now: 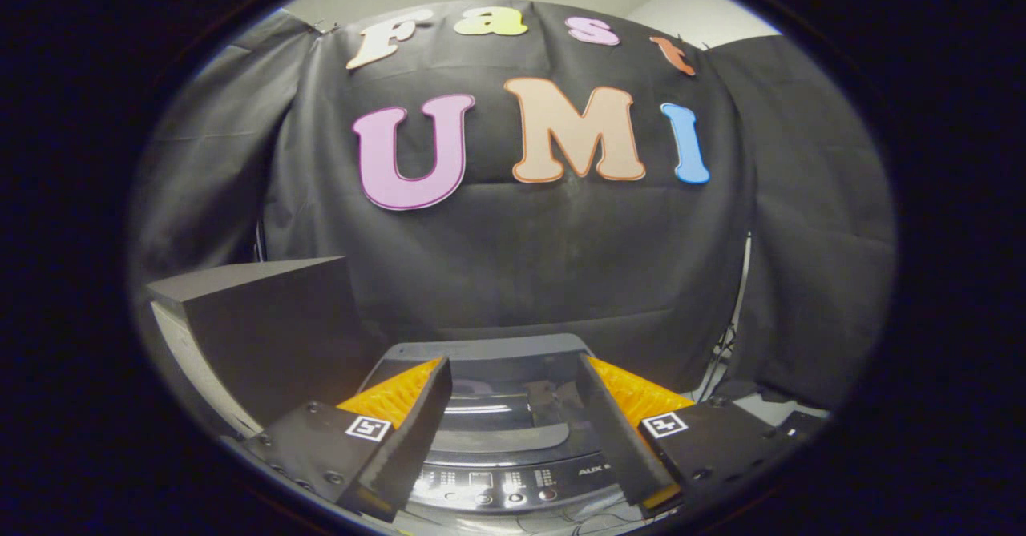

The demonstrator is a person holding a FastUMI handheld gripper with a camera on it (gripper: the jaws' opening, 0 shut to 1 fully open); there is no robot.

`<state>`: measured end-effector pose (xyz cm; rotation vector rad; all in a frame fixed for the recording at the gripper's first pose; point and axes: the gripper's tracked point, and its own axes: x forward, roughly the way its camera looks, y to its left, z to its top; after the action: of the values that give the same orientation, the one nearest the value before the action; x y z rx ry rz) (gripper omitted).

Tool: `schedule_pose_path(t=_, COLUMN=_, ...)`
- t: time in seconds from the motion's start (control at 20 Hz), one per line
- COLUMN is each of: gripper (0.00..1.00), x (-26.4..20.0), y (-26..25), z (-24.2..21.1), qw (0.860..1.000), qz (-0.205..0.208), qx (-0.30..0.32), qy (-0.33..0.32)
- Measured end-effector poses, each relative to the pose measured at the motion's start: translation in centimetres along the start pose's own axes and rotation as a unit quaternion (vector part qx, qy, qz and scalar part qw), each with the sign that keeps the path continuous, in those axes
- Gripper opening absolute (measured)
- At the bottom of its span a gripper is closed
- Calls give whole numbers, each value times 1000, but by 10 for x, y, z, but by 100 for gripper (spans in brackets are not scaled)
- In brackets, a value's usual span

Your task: Put the clothes into the washing machine and then close the washing machine lid.

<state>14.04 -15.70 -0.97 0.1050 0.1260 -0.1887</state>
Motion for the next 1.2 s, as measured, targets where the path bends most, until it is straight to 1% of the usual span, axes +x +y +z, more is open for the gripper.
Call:
schedule_pose_path(t=0.15, gripper=98, x=-22, y=10, z=11, qw=1000, qz=13, qx=17, qy=-11)
schedule_pose_path(t=0.4, gripper=97, x=-57, y=15, z=5, qw=999, qz=33, qx=21, qy=-13)
schedule_pose_path(t=0.6, gripper=97, x=-89, y=26, z=8, qw=998, qz=51, qx=5, qy=-30)
schedule_pose_path(t=0.7, gripper=97, x=-111, y=28, z=5, qw=998, qz=59, qx=22, qy=-29)
schedule_pose_path(t=0.8, gripper=97, x=-133, y=35, z=13, qw=996, qz=74, qx=33, qy=-41)
schedule_pose_path(t=0.9, gripper=97, x=-147, y=35, z=16, qw=995, qz=82, qx=21, qy=-52)
schedule_pose_path(t=1.1, gripper=97, x=-169, y=19, z=18, qw=994, qz=73, qx=-40, qy=-68)
schedule_pose_path(t=1.2, gripper=98, x=-178, y=13, z=22, qw=992, qz=74, qx=-60, qy=-83)
